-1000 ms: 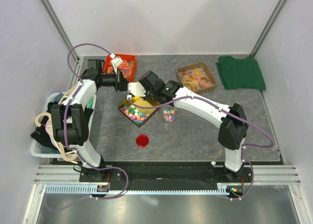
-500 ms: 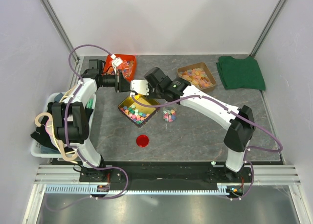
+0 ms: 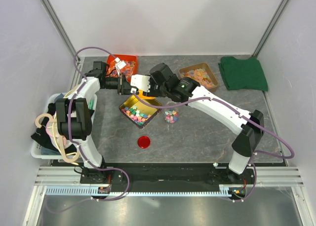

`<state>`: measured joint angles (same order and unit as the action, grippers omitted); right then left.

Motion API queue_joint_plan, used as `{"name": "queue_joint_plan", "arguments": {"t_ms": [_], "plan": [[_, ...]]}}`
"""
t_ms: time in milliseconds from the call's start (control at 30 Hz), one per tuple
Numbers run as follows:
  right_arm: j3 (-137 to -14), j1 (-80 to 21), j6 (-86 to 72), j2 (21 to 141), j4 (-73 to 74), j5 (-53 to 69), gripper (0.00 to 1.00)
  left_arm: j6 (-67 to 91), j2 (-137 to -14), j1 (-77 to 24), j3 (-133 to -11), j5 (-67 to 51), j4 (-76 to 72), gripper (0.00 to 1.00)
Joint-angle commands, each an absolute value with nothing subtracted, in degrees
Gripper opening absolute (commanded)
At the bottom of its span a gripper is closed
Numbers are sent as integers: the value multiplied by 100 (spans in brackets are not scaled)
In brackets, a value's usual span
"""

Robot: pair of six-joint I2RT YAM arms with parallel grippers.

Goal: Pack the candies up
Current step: Adjust the spatula.

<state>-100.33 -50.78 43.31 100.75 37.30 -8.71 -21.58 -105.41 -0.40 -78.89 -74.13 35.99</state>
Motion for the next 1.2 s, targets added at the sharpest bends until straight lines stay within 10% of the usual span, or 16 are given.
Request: {"name": "queue_joint_plan", "arguments": {"t_ms": [0, 1167], "plan": [[-10116, -5080, 4368, 9853, 3778, -589, 49, -2557, -10529, -35, -8200, -7866, 3946, 2], [-9625, -4992, 4755, 9817, 3481, -870, 55, -3752, -10810, -9, -9000, -8218, 5739, 2]]}}
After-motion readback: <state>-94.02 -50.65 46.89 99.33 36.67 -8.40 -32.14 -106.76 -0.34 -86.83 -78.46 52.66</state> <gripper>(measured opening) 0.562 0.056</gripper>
